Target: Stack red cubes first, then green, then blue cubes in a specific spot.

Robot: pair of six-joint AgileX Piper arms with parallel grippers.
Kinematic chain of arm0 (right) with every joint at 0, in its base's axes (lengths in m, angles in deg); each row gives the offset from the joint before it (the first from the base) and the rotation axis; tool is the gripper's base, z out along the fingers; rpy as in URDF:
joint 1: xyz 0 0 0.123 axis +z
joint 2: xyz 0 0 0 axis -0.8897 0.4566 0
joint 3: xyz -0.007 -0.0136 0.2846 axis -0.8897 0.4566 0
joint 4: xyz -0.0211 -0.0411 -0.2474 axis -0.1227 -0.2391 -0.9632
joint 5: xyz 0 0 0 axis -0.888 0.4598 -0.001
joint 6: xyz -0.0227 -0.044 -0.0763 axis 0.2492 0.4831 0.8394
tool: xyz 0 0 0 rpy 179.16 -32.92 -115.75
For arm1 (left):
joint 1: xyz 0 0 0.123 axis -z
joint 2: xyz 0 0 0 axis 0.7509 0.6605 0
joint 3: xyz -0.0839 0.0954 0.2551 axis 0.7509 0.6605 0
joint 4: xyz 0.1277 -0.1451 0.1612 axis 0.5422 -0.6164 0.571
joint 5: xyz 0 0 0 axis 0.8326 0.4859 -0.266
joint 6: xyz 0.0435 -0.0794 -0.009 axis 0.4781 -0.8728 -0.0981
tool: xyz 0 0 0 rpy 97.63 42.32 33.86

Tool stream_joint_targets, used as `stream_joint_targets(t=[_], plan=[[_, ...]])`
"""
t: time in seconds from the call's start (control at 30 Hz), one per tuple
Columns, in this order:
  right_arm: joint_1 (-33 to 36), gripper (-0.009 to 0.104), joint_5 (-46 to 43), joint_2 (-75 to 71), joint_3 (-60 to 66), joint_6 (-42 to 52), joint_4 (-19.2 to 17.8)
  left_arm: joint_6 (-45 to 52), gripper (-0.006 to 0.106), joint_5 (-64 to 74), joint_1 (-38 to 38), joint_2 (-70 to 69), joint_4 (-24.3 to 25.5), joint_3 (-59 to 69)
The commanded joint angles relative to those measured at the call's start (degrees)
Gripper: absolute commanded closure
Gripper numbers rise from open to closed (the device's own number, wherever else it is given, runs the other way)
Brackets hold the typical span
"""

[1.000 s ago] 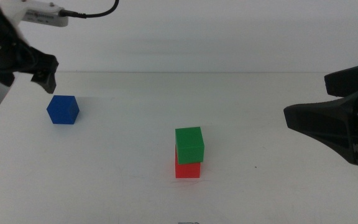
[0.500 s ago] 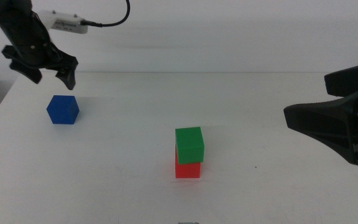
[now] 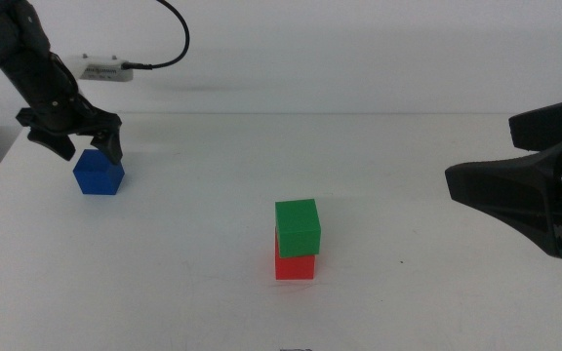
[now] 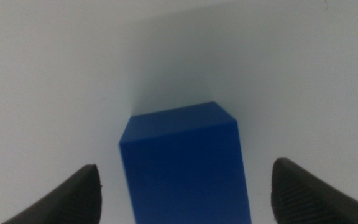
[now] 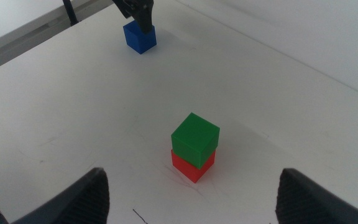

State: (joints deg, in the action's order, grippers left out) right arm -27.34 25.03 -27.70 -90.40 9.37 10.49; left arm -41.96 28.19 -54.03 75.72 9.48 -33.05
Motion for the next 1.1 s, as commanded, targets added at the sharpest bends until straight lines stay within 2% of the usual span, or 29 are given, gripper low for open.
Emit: stream_joint_targets(t=[0.0, 0.13, 0.23, 0.33, 0.53, 0.67, 0.73, 0.87, 0.97, 1.07], plan=[[-0.3, 0.011, -4.0, -0.7, -1.6, 0.7, 0.3, 0.5, 0.007, -1.0, 0.1, -3.1, -1.9, -1.8], [-0.3, 0.011, -4.0, -0.7, -1.6, 0.7, 0.3, 0.6, 0.009, -1.8, 0.1, -2.2, -2.0, -1.8], [-0.3, 0.011, -4.0, -0.7, -1.6, 0.7, 0.3, 0.6, 0.016, -2.0, 0.1, -1.6, -2.0, -1.8], [-0.3, 0.011, -4.0, -0.7, -1.6, 0.7, 0.3, 0.6, 0.031, -2.2, 0.1, -0.4, -2.5, -1.8], [-0.3, 0.011, -4.0, -0.7, -1.6, 0.7, 0.3, 1.2, 0.070, -2.2, 0.1, 0.1, -4.4, -1.8], [-0.3, 0.011, -4.0, -0.7, -1.6, 0.7, 0.3, 6.4, 0.089, -0.7, 0.1, -1.3, -6.3, -1.8], [-0.3, 0.011, -4.0, -0.7, -1.6, 0.7, 0.3, 6.3, 0.093, 1.1, 0.1, -2.3, -6.2, -1.8], [-0.3, 0.011, -4.0, -0.7, -1.6, 0.7, 0.3, -0.3, 0.094, 4.0, 0.7, -5.8, -6.1, 0.2], [-0.3, 0.011, -4.0, -0.7, -1.6, 0.7, 0.3, -3.7, 0.094, 0.4, 2.8, -12.5, -4.7, 8.6], [-0.3, 0.011, -4.0, -0.7, -1.6, 0.7, 0.3, -11.3, 0.094, -6.1, 6.0, -21.2, -1.4, 19.7]])
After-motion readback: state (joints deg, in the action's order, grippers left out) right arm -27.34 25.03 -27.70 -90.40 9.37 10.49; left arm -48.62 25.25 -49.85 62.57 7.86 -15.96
